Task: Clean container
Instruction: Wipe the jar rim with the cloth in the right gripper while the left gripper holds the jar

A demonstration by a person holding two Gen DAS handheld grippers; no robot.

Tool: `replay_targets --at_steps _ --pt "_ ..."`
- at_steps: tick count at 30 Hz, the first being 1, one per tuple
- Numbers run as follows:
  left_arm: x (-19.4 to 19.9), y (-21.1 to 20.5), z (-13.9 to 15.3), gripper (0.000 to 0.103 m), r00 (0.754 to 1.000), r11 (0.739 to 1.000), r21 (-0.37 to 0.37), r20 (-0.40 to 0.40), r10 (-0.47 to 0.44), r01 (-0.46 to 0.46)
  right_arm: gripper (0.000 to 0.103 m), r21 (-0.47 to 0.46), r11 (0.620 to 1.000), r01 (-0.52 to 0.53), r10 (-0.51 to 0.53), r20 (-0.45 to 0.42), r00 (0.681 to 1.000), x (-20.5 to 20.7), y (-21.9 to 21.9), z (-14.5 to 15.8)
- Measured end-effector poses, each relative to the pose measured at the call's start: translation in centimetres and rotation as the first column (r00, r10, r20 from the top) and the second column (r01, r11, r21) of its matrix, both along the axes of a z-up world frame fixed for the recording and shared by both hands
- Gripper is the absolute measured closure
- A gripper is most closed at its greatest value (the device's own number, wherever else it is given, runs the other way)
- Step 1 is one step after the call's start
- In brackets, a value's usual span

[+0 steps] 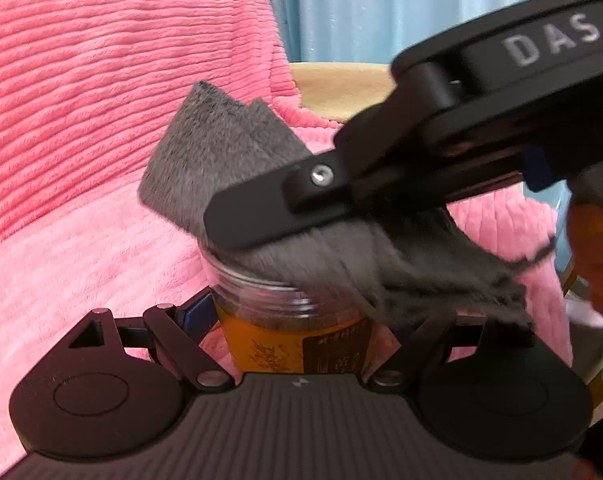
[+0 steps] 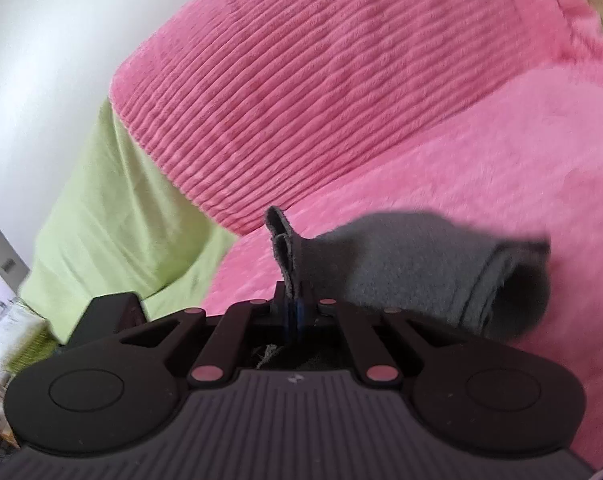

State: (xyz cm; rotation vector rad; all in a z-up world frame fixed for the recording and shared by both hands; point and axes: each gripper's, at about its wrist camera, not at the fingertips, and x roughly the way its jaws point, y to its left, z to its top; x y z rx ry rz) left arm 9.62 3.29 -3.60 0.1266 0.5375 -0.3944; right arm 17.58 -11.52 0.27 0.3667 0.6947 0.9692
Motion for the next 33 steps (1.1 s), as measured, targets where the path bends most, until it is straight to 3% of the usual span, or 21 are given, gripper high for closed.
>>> replay_targets --at_steps 9,18,25,29,33 --pt "0.3 0.2 -0.1 0.019 1.0 1.0 0.019 0.006 -0.02 0.02 0.102 0.003 0.987 0.16 -0.16 0.004 0.987 1.1 -2.7 -0.1" --pt "0.5 0.5 -0.2 0.019 1.0 0.999 0.03 0.009 -0.029 0.028 0.102 -0.015 0.998 0.065 -0.065 -0.003 0.998 -1.3 -4.5 0.4" --pt "0.1 0.5 -0.2 0.019 0.999 0.999 0.023 0.006 -0.032 0.032 0.101 -0.013 0.999 -0.052 0.053 0.002 0.999 -1.6 -1.9 0.8" --pt "0.0 0.5 -0.2 0.019 0.999 0.999 0.024 0.008 -0.034 0.034 0.102 -0.022 0.998 -0.061 0.061 0.015 0.998 -0.5 0.1 1.0" --pt "0.1 0.7 -0.2 0.019 0.999 0.999 0.023 0.008 -0.037 0.036 0.102 -0.015 1.0 0.026 -0.026 0.032 0.999 0.6 0.2 0.9"
